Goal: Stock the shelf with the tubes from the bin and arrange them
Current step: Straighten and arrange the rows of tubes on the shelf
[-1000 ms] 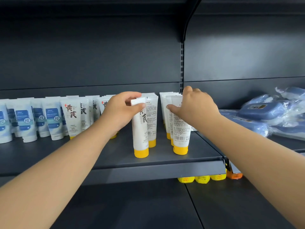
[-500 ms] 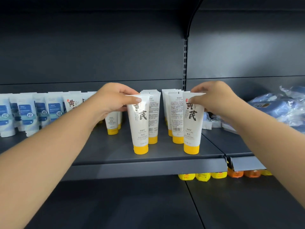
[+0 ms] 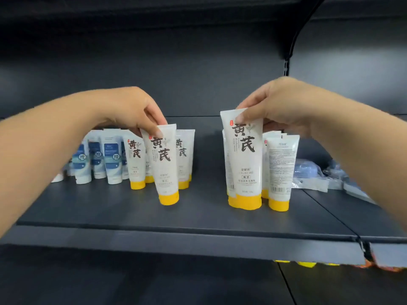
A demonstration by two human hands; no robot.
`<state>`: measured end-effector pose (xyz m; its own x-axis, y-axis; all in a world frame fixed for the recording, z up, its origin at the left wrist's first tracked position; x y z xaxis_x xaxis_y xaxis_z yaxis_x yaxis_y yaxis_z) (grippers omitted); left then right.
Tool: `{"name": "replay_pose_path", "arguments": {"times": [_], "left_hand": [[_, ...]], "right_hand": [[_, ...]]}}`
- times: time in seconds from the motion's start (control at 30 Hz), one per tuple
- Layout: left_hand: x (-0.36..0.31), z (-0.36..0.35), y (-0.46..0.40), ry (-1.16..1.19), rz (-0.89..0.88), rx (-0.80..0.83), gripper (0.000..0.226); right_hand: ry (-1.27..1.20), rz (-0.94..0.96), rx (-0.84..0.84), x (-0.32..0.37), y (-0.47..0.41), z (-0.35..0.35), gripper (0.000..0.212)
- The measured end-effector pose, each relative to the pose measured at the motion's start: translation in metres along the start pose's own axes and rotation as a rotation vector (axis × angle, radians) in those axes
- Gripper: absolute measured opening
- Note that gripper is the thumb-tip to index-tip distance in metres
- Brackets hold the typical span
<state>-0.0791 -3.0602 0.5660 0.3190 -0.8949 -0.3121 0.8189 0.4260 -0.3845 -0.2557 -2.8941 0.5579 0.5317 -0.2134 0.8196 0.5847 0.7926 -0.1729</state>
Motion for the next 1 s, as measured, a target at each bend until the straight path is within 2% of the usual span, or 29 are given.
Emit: {"name": "replay_pose_path", "arguments": {"times": [0.17,0.27,0.4,0.5,0.7,1.0], "left_hand": [[0.053,0.019,0.005,-0.162,0.091,0.044,0.016],[0.082,0.018,0.002,-0.170,0.134,0.082,0.016],[0.108,0.018,-0.005,-0.106,0.142,0.065,0.018],[0.119,0.017,-0.015,-0.054,0.140,0.064,0.020],[0.132,0.014,-0.028,-0.044,0.118,0.097,0.018],[0.144,0.018,-0.027,-0.027,0.113,0.078,0.019]], "right_hand": [[0.124,0.054,0.016,0.041,-0.026,-0.040,0.006],[0.226,0.040,0.076,0.056,-0.043,-0.068,0.006],[0.384,-0.007,0.084,0.064,-0.070,-0.104,0.029],[0.477,-0.033,0.066,0.063,-0.086,-0.120,0.031],[0.483,-0.097,0.110,0.054,-0.104,-0.134,0.018],[0.486,-0.087,0.100,0.054,-0.116,-0.144,0.021]]}}
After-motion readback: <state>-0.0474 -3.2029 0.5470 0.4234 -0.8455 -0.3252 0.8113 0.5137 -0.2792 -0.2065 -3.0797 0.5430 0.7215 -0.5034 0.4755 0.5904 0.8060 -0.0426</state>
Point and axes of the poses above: each hand's wrist, its own y-axis away from the middle knuckle, its own z-axis out of the back of the hand, x = y × z, the point moved 1 cm from there along -y, towards the middle knuckle, and after that the axes turned 15 degrees about -z, right-handed, at the moved point
